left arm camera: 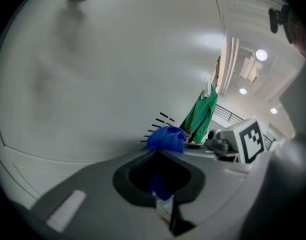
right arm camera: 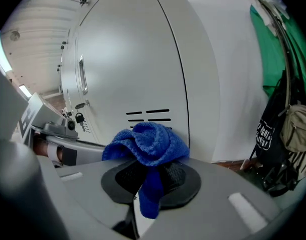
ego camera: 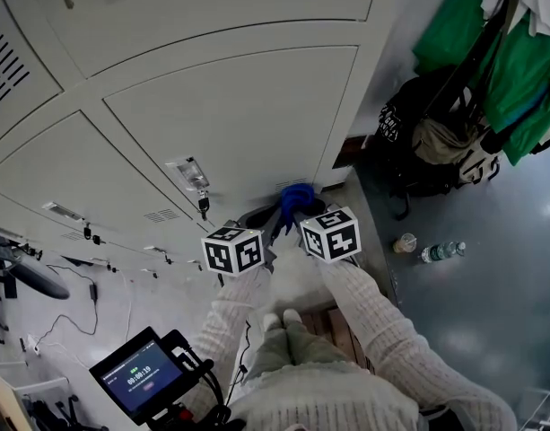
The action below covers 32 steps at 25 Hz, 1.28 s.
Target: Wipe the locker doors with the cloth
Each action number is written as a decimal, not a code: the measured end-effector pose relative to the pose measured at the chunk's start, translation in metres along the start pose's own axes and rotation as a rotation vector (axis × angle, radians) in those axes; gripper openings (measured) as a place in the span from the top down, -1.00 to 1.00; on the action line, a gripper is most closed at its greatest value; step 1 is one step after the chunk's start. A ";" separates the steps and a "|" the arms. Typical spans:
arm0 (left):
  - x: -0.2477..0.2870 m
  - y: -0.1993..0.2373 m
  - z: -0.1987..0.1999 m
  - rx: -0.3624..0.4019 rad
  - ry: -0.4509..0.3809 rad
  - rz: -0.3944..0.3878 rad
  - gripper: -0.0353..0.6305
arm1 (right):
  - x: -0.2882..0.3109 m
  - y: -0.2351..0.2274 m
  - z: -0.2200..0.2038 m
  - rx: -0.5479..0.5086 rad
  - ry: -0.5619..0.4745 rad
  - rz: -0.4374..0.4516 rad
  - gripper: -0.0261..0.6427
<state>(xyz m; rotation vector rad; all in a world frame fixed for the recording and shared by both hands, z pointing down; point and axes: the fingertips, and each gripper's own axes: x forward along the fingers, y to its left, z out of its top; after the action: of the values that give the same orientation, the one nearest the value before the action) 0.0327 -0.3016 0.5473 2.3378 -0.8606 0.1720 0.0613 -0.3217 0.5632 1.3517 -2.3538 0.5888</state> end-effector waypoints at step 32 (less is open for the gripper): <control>-0.125 -0.102 0.007 0.144 -0.223 -0.056 0.88 | -0.114 0.114 0.027 -0.009 -0.227 0.361 0.76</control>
<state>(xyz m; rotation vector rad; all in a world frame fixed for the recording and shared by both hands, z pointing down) -0.0020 -0.1791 0.4484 2.5480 -0.9131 -0.0532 0.0136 -0.2011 0.4635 1.0400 -2.8109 0.5450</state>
